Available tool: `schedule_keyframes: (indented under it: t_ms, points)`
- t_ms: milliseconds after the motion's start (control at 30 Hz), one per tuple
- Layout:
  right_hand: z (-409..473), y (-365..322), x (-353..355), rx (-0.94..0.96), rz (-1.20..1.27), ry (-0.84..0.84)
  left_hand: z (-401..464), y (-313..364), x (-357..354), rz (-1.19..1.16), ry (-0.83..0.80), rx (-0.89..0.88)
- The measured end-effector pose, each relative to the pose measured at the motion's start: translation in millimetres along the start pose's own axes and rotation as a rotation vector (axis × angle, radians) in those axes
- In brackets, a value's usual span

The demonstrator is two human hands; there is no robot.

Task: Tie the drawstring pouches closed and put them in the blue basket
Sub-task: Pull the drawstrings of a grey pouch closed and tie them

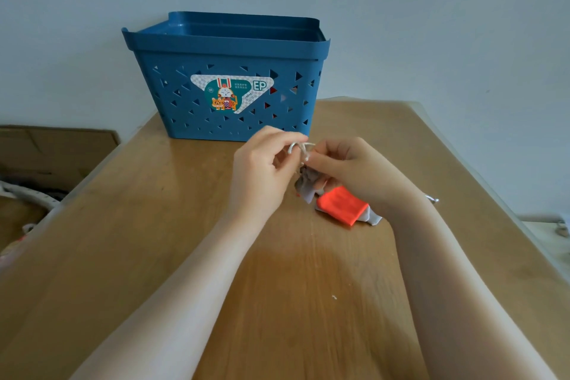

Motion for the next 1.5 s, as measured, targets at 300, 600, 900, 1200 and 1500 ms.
schedule_keyframes:
  t_ms: [300,600,900,1200,1500]
  points:
    - [1,-6,1,0.127,0.109,0.084,3,-2,3,-0.108,0.01,-0.027]
    - [-1,-11,4,0.171,0.172,0.163,0,-4,1,-0.389,-0.034,0.269]
    - [1,-1,15,0.038,0.221,0.41,-8,-9,-9,-0.71,0.022,0.736]
    - [2,20,22,-0.251,0.663,0.507,-16,-13,-17,-0.836,-0.073,0.993]
    - [4,21,-9,-0.467,1.197,0.167,-26,-16,-27,-0.911,-0.032,1.223]
Point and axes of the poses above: each hand's wrist, its own z-axis towards the middle knuckle, its own x-axis out of the back of the hand, y = z × x, the point moved 5 cm from there along z, towards the middle knuckle, and after that the axes turned 7 degrees about y, right-handed, at the moved point
